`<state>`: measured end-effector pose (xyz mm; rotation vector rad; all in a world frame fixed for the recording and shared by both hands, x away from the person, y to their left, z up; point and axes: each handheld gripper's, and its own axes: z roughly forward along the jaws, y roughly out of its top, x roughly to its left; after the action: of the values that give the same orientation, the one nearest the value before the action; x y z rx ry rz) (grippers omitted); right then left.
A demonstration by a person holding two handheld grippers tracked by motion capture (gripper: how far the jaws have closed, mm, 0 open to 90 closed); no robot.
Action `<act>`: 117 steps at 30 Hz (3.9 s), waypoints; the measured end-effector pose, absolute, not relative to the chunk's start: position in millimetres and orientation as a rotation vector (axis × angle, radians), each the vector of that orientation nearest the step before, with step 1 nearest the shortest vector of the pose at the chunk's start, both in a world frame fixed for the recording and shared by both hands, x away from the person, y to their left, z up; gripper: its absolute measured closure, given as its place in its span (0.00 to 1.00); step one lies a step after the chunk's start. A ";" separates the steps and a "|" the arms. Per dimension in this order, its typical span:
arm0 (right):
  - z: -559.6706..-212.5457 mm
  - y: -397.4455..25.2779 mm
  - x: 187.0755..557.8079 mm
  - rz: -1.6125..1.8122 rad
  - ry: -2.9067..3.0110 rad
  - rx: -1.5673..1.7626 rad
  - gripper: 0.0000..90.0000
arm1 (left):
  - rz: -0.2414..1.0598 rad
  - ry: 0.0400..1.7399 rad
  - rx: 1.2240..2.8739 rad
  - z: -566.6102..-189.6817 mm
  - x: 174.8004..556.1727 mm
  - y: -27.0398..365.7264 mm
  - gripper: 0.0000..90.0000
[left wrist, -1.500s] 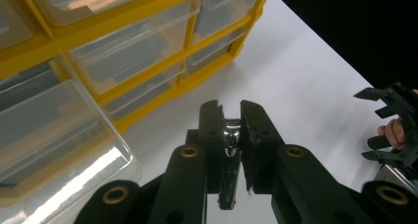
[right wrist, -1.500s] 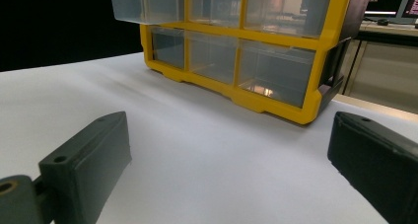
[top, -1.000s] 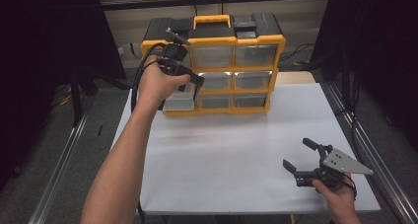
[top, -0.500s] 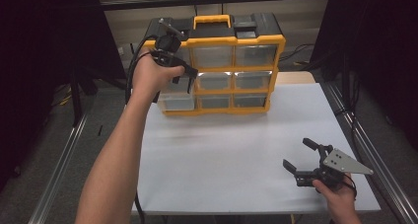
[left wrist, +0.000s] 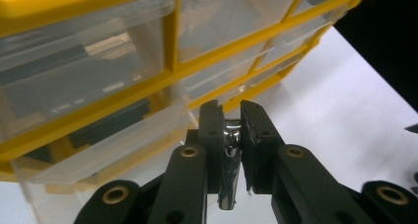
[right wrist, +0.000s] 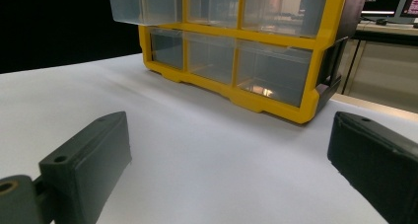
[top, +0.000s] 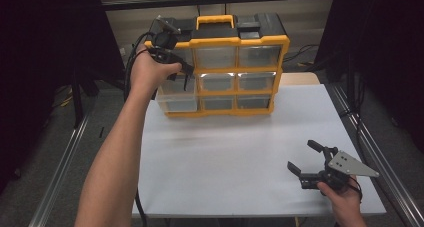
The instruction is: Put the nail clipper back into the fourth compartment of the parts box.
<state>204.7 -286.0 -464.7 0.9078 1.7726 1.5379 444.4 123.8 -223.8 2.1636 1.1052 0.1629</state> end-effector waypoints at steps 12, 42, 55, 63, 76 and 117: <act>-465.2 -285.3 204.4 1.540 1.780 0.906 0.03 | 0.208 1.161 2.149 -232.1 453.0 137.8 0.89; -465.6 -284.5 204.3 1.536 1.785 0.904 0.03 | 0.295 1.147 2.095 -268.3 452.3 151.5 0.78; -465.4 -284.7 203.8 1.533 1.788 0.903 0.03 | 0.290 1.049 2.061 -270.6 432.5 154.5 0.57; -465.2 -284.5 204.1 1.536 1.787 0.898 0.03 | 0.289 1.000 2.014 -271.1 422.6 151.7 0.39; -464.6 -284.3 203.1 1.538 1.790 0.904 0.03 | 0.298 0.964 1.961 -278.3 408.8 151.3 0.24; -464.7 -283.3 203.3 1.535 1.793 0.902 0.03 | 0.346 1.020 1.928 -300.0 381.3 160.1 0.88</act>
<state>203.3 -283.3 -464.7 0.9015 1.7929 1.5355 381.3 160.1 -300.0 1.9284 1.0201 0.3457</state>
